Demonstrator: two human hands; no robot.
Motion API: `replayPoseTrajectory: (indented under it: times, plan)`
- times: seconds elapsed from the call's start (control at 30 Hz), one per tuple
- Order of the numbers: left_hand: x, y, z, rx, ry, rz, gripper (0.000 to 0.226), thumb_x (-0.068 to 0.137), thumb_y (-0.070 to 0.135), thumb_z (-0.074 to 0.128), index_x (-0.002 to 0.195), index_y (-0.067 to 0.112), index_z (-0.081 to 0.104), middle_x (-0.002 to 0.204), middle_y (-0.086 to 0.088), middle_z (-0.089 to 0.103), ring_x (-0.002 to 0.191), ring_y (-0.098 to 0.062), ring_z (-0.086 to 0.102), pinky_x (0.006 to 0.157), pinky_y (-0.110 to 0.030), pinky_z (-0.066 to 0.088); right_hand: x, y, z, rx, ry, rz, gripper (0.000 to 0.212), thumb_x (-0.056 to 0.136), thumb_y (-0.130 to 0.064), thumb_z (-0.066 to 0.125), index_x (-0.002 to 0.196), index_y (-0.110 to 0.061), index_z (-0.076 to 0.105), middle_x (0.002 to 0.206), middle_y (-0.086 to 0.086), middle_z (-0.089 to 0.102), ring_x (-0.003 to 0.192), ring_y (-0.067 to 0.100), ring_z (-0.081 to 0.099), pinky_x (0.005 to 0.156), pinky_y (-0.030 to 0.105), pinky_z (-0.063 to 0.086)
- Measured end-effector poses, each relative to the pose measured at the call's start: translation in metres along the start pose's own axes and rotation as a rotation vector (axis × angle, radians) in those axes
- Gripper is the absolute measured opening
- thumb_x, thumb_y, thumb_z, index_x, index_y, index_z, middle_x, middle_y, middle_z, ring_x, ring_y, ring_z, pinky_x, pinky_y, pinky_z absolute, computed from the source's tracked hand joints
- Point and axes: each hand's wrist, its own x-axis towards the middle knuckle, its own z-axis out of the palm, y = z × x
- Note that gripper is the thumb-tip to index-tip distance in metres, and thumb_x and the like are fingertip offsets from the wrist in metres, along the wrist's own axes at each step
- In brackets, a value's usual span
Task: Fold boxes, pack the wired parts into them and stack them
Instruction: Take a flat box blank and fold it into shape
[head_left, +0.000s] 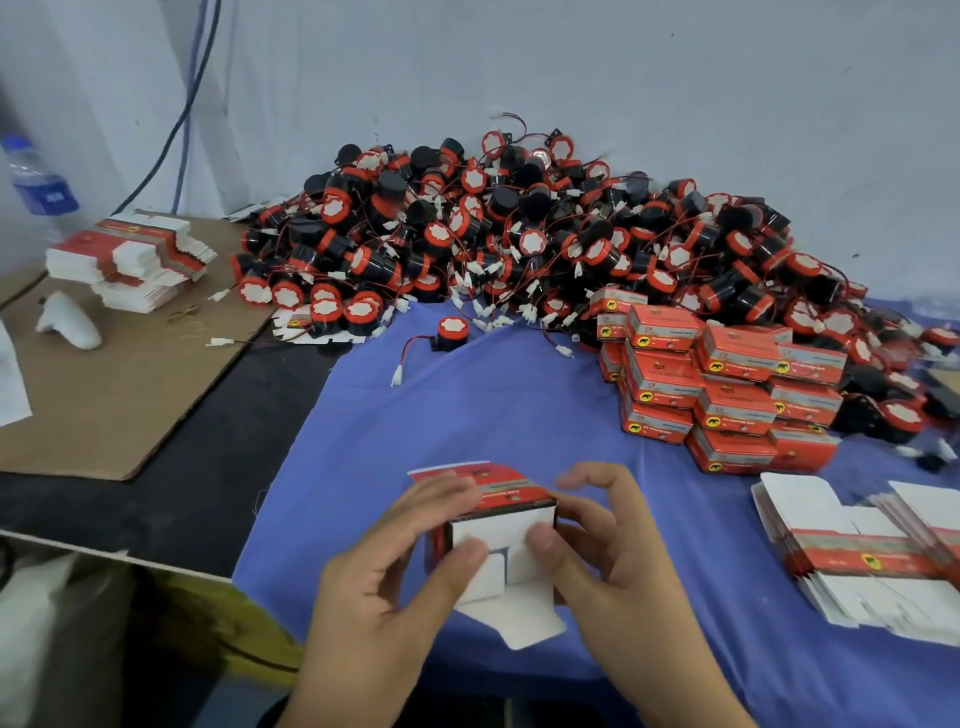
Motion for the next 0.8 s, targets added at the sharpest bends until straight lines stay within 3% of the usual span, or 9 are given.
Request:
replayPoseTrajectory:
  times: [0.07, 0.13, 0.23, 0.3, 0.37, 0.47, 0.57, 0.73, 0.8]
  plan:
    - [0.002, 0.0, 0.002, -0.04, 0.075, -0.05, 0.034, 0.075, 0.033, 0.073, 0.107, 0.044, 0.074, 0.115, 0.018, 0.072, 0.114, 0.002, 0.063, 0.087, -0.009, 0.05, -0.002, 0.001, -0.001, -0.076, 0.015, -0.09, 0.014, 0.097, -0.027, 0.065, 0.091, -0.027, 0.053, 0.09, -0.011, 0.072, 0.078, 0.009, 0.066, 0.059, 0.028, 0.051]
    - [0.004, 0.001, 0.002, -0.077, 0.135, -0.106, 0.033, 0.076, 0.034, 0.072, 0.107, 0.045, 0.074, 0.109, 0.016, 0.074, 0.103, -0.001, 0.068, 0.079, -0.01, 0.053, -0.007, -0.001, -0.006, -0.184, -0.105, -0.093, 0.027, 0.094, -0.054, 0.06, 0.093, -0.027, 0.059, 0.087, -0.013, 0.067, 0.066, 0.018, 0.054, 0.063, 0.03, 0.046]
    - [0.005, 0.002, 0.0, -0.126, 0.167, -0.137, 0.03, 0.079, 0.034, 0.07, 0.107, 0.044, 0.075, 0.106, 0.012, 0.075, 0.097, -0.004, 0.071, 0.07, -0.012, 0.055, -0.013, -0.002, -0.013, -0.233, -0.28, 0.028, 0.052, 0.079, -0.072, 0.068, 0.112, -0.032, 0.064, 0.131, -0.02, 0.063, 0.072, 0.019, 0.063, 0.074, 0.033, 0.054]
    - [0.003, 0.004, 0.003, -0.146, 0.144, -0.134, 0.03, 0.076, 0.037, 0.071, 0.106, 0.042, 0.075, 0.107, 0.012, 0.075, 0.099, -0.005, 0.07, 0.071, -0.013, 0.055, -0.015, -0.003, -0.006, -0.191, -0.157, -0.01, 0.038, 0.075, -0.054, 0.08, 0.101, -0.029, 0.067, 0.133, -0.017, 0.064, 0.066, 0.01, 0.062, 0.069, 0.028, 0.055]
    - [-0.001, 0.005, 0.009, -0.16, 0.115, -0.111, 0.031, 0.075, 0.038, 0.074, 0.106, 0.038, 0.076, 0.108, 0.01, 0.074, 0.104, -0.006, 0.069, 0.074, -0.014, 0.055, -0.017, -0.002, 0.006, 0.002, 0.017, -0.034, 0.03, 0.078, -0.036, 0.084, 0.093, -0.021, 0.063, 0.114, -0.005, 0.072, 0.073, 0.012, 0.063, 0.067, 0.039, 0.059]
    - [-0.008, 0.007, 0.018, -0.128, 0.074, 0.033, 0.02, 0.087, 0.029, 0.075, 0.107, 0.033, 0.074, 0.121, 0.01, 0.07, 0.125, -0.007, 0.059, 0.093, -0.018, 0.051, -0.018, 0.001, 0.018, 0.27, 0.175, 0.048, 0.049, 0.073, -0.017, 0.083, 0.112, -0.032, 0.058, 0.109, 0.005, 0.072, 0.104, 0.022, 0.069, 0.079, 0.049, 0.061]
    - [-0.011, 0.003, 0.023, -0.119, 0.064, 0.104, 0.019, 0.099, 0.028, 0.057, 0.112, 0.032, 0.07, 0.131, 0.009, 0.066, 0.138, -0.008, 0.047, 0.103, -0.019, 0.045, -0.02, -0.003, 0.026, 0.174, 0.204, 0.01, 0.052, 0.084, 0.002, 0.073, 0.115, -0.038, 0.067, 0.111, 0.002, 0.073, 0.106, 0.019, 0.068, 0.087, 0.055, 0.059]
    - [-0.016, -0.007, 0.03, -0.228, 0.218, 0.113, 0.028, 0.082, 0.0, 0.068, 0.094, 0.025, 0.068, 0.115, -0.006, 0.068, 0.137, -0.024, 0.049, 0.094, -0.06, 0.052, -0.024, -0.002, 0.039, 0.121, 0.223, -0.025, 0.044, 0.082, 0.01, 0.073, 0.104, -0.028, 0.069, 0.104, 0.003, 0.073, 0.102, 0.021, 0.069, 0.07, 0.034, 0.062]
    - [-0.018, -0.011, 0.033, -0.191, 0.275, 0.146, 0.036, 0.077, -0.01, 0.066, 0.085, 0.025, 0.065, 0.106, -0.006, 0.068, 0.133, -0.028, 0.053, 0.086, -0.062, 0.055, -0.026, 0.0, 0.047, 0.112, 0.249, -0.004, 0.046, 0.08, 0.012, 0.073, 0.102, -0.028, 0.068, 0.102, 0.004, 0.074, 0.1, 0.022, 0.069, 0.068, 0.032, 0.062]
